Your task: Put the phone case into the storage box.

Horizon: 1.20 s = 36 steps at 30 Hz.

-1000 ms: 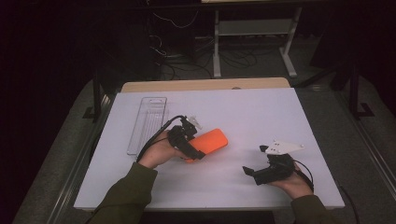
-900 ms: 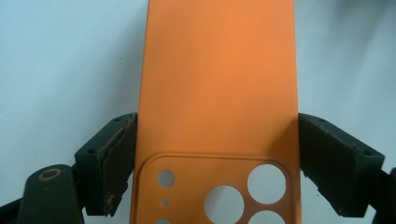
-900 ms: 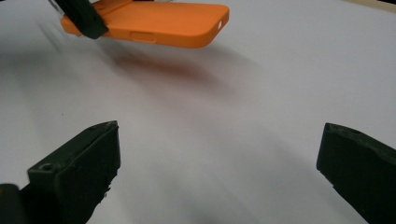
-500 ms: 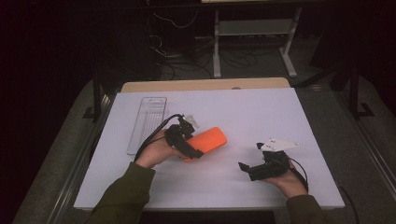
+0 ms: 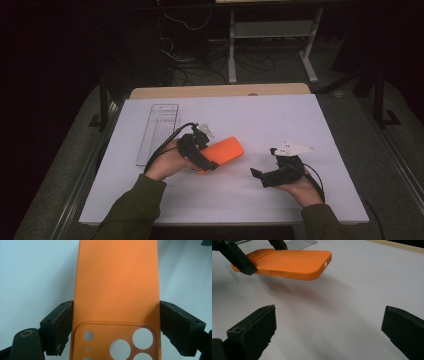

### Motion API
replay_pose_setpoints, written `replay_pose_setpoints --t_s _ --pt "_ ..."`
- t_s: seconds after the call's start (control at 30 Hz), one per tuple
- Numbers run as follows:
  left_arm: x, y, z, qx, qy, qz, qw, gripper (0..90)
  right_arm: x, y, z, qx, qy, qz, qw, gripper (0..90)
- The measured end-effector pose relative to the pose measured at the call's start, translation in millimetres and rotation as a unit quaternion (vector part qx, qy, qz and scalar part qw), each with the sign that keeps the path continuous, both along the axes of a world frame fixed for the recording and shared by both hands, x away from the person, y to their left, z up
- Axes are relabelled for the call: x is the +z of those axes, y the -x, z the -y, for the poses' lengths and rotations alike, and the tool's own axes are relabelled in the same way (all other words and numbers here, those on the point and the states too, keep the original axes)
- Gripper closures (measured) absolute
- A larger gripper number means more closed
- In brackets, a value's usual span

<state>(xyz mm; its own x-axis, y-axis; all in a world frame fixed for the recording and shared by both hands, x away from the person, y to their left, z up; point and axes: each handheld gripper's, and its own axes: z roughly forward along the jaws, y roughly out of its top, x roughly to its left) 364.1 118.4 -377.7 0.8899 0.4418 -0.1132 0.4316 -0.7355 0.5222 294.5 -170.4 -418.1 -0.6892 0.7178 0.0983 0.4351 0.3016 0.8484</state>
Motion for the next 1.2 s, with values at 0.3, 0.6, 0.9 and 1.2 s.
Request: replay_pose_setpoints --t_s 0.3,0.6,0.9,1.2 --pt "-1.0 0.4 0.6 0.003 0.001 -0.001 1.0000 15.8 1.7 -7.2 -7.5 0.001 -0.005 0.007 1.0000 0.0" --pt "0.2 0.1 -0.8 0.000 -0.003 0.001 1.0000 15.8 3.9 -15.2 -15.3 -0.002 -0.005 0.013 0.9999 0.0" --pt "0.5 0.3 -1.8 0.003 0.000 -0.003 1.0000 15.8 1.6 -25.0 -23.1 0.002 -0.004 0.014 0.9999 0.0" --pt "-0.2 -0.3 -1.7 0.002 -0.001 -0.004 1.0000 15.8 -3.5 -32.3 -29.7 0.007 -0.005 0.018 0.9998 0.0"
